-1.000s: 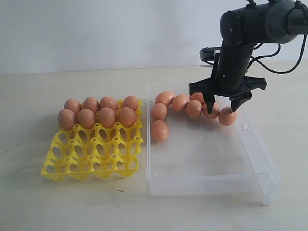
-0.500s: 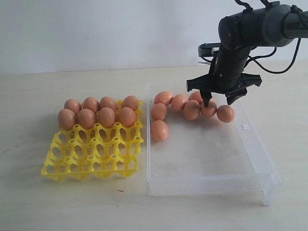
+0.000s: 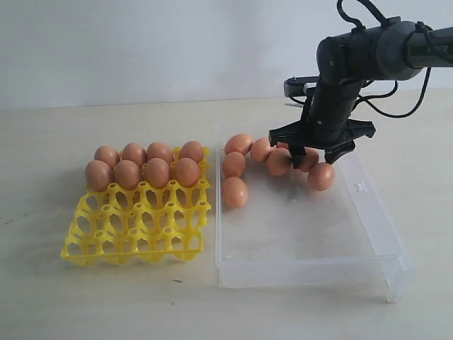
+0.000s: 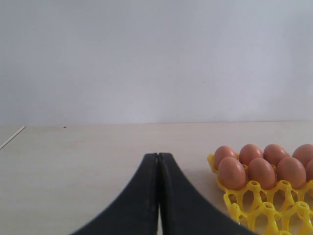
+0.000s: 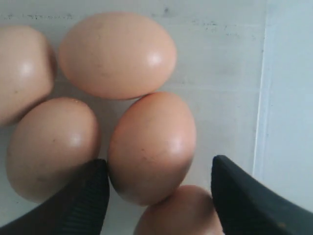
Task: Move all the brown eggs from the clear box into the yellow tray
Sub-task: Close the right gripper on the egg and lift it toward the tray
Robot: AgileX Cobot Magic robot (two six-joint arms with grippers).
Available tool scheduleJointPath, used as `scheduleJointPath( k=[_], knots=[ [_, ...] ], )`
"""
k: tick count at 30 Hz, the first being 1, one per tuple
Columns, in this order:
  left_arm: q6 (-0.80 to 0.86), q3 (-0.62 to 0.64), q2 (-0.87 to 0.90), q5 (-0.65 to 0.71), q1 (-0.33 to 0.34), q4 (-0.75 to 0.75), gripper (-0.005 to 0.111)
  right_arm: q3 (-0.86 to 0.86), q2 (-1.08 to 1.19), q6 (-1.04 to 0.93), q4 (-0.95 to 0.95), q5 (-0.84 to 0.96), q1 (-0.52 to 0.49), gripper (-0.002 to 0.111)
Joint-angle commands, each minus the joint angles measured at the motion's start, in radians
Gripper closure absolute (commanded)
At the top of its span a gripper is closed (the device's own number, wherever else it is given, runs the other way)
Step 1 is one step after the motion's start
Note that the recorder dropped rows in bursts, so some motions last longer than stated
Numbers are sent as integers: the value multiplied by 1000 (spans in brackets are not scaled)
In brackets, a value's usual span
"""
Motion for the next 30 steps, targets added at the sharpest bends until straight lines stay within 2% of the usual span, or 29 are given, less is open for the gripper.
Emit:
scheduleJointPath(
  k=[1, 10, 13, 15, 18, 24, 26, 30],
  knots=[
    [-4, 3, -6, -2, -3, -7, 107, -3, 9, -10, -4, -18, -3, 49],
    [-4, 3, -6, -2, -3, -7, 107, -3, 21, -18, -6, -101, -3, 49],
    [-4, 3, -6, -2, -3, -7, 107, -3, 21, -18, -8, -117, -3, 56],
    [-4, 3, -6, -2, -3, -7, 107, -3, 21, -18, -23, -118, -3, 70],
    [-4, 3, -6, -2, -3, -7, 107, -3, 12, -26, -27, -106, -3, 106],
    [-4, 3, -6, -2, -3, -7, 107, -3, -128, -126, -22, -113, -3, 108],
    [-4, 3, -6, -2, -3, -7, 107, -3, -192, -204, 63, -113, -3, 108],
    [-4, 3, -6, -2, -3, -7, 107, -3, -260, -453, 398, -71, 13, 108]
  ],
)
